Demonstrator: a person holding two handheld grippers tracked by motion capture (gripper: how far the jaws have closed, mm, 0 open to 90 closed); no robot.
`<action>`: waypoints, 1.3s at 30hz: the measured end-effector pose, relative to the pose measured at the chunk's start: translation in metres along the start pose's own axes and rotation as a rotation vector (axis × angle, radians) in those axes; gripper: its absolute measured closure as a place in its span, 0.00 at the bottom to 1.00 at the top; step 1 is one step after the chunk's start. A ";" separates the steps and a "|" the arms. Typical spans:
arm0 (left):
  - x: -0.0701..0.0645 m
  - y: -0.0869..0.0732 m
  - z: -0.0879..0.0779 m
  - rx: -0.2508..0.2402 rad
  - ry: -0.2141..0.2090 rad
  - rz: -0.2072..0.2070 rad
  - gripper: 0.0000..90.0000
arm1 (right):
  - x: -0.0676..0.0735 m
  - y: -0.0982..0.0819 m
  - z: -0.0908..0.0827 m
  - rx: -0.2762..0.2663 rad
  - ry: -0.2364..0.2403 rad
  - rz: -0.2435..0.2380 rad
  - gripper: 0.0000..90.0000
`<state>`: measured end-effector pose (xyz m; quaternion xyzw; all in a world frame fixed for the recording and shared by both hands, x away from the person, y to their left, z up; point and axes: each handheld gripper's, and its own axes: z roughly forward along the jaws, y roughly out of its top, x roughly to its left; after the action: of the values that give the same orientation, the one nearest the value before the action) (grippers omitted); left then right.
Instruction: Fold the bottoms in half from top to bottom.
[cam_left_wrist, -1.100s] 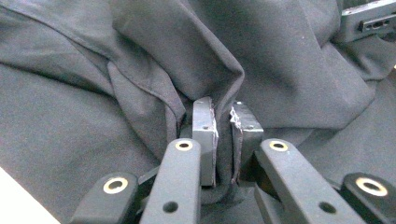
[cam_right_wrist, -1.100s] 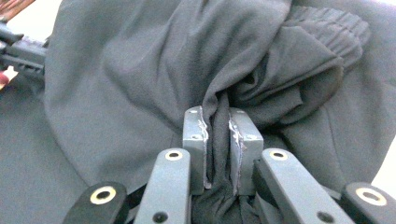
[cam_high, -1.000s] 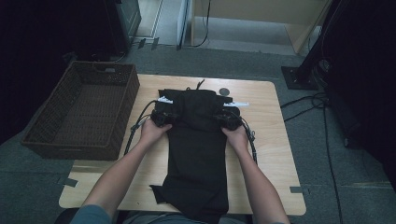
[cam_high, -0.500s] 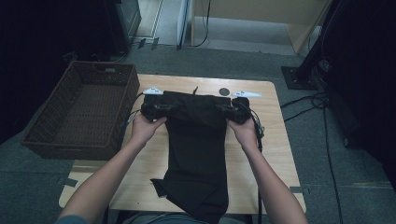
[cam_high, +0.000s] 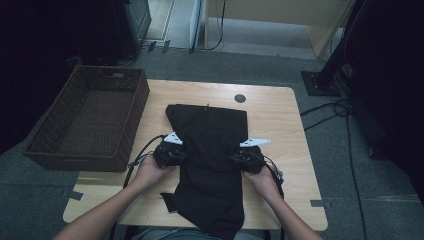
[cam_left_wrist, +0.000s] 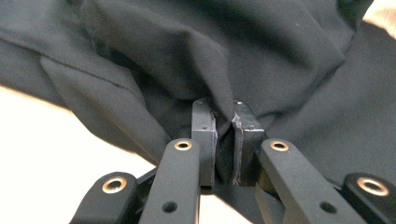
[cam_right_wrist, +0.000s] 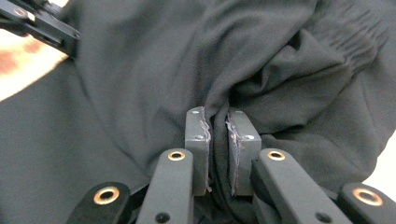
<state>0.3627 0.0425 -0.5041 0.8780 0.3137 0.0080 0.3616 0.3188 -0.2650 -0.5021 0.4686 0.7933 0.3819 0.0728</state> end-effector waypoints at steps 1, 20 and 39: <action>0.003 0.002 0.001 -0.003 0.012 0.008 0.92 | -0.002 0.001 0.002 -0.006 -0.002 0.004 0.90; 0.079 0.045 0.021 -0.101 0.141 -0.190 0.89 | -0.048 0.075 0.066 -0.144 -0.075 0.111 0.71; 0.072 0.041 0.014 -0.055 0.159 -0.178 0.87 | 0.025 0.015 0.007 -0.202 -0.038 -0.024 0.74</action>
<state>0.4466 0.0511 -0.5034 0.8329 0.4178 0.0541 0.3589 0.3186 -0.2374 -0.4903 0.4564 0.7547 0.4501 0.1395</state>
